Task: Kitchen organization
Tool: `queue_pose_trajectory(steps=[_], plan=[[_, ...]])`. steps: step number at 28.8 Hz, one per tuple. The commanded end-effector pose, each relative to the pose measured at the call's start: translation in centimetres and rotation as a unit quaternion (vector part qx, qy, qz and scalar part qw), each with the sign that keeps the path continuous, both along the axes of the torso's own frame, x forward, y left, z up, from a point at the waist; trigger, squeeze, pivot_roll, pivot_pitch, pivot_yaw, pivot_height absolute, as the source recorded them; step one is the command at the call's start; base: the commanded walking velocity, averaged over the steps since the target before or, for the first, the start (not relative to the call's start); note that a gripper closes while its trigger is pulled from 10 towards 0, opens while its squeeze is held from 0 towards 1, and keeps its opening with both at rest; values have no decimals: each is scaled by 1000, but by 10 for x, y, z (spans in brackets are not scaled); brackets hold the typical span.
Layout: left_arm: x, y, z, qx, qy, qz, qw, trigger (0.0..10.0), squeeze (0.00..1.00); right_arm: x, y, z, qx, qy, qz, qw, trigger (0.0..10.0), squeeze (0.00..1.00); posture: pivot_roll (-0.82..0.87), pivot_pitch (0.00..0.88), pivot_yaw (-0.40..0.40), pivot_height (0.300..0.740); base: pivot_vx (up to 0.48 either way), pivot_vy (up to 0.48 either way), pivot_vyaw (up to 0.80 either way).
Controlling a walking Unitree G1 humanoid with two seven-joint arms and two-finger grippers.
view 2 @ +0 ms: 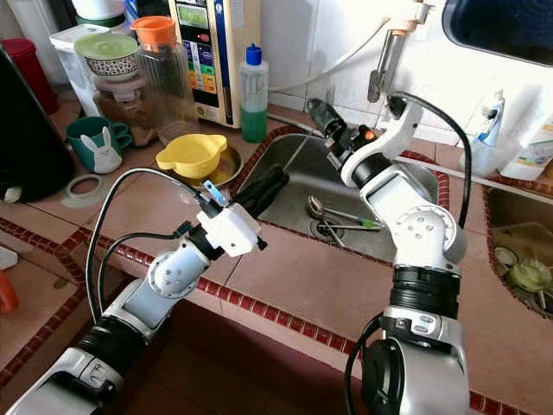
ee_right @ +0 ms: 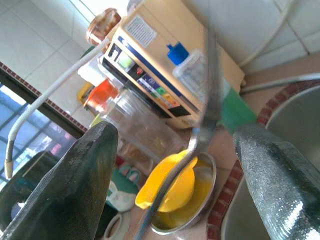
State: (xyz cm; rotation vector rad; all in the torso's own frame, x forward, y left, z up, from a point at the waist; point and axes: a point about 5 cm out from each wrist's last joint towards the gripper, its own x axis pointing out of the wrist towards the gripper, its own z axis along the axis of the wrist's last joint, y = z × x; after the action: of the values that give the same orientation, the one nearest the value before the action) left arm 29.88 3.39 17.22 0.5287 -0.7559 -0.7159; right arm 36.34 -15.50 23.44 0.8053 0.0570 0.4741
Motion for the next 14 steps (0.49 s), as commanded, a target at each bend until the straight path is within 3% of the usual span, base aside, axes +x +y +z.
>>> queue_pose_trajectory(steps=[1,4,5,7,8,14], plan=[[-4,-5,2,3,-6,-13,1000,0,0,1,7,5,-10,5,13,1000,10000,0,7,0,-9,740,0,0,0],[-6,-7,2,2,-6,-15,1000,0,0,2,9,1,-19,20,16,999,10000,0,7,0,-10,740,0,0,0],[-6,-8,2,1,-5,-16,1000,0,0,2,9,0,-18,25,14,999,4549,0,8,0,-11,740,0,0,0],[-7,-8,2,-1,-3,-17,1000,0,0,3,8,-1,-16,28,10,999,4549,0,8,0,-11,740,0,0,0],[-7,-9,2,-1,-3,-17,1000,0,0,3,7,-1,-17,31,8,999,0,0,8,0,-11,740,0,0,0],[-7,-7,-1,5,0,-13,1000,0,0,3,0,-3,-33,50,-10,998,0,0,8,0,-12,740,0,0,0]])
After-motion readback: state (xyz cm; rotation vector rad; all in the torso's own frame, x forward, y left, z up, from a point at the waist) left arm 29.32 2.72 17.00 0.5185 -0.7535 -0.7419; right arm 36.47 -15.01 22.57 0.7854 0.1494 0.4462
